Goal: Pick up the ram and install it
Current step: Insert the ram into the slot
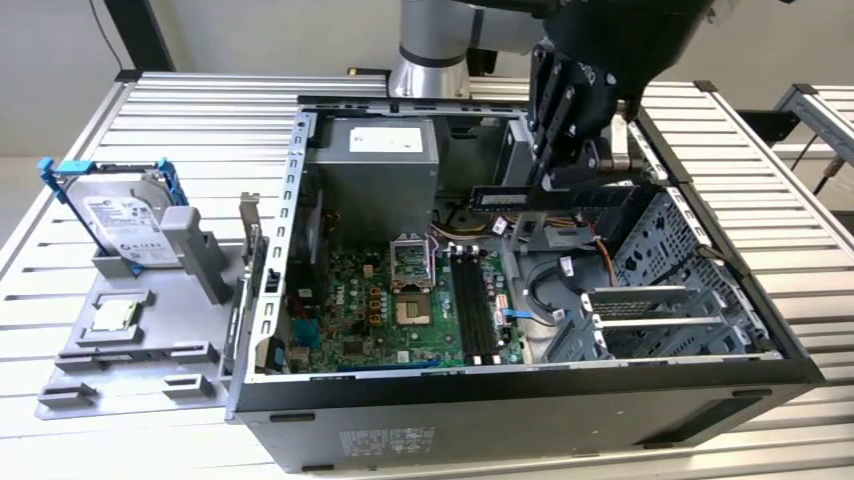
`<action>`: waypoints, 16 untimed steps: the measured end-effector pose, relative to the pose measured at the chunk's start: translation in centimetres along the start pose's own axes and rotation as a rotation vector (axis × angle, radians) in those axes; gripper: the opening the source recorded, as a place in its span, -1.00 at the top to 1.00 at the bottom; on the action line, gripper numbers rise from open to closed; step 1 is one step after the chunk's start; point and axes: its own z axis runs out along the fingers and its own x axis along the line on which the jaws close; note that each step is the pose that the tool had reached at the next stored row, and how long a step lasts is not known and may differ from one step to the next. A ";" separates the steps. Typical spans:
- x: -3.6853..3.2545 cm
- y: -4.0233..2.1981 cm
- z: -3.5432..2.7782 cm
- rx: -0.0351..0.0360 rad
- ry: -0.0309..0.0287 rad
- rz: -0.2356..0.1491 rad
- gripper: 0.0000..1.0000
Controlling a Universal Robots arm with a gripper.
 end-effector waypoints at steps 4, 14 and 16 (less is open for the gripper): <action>-1.21 -0.04 0.03 0.0124 0.0008 0.000 1.00; -2.73 -0.07 0.13 0.0178 0.0010 -0.001 1.00; -3.23 -0.08 0.15 0.0178 0.0009 -0.001 1.00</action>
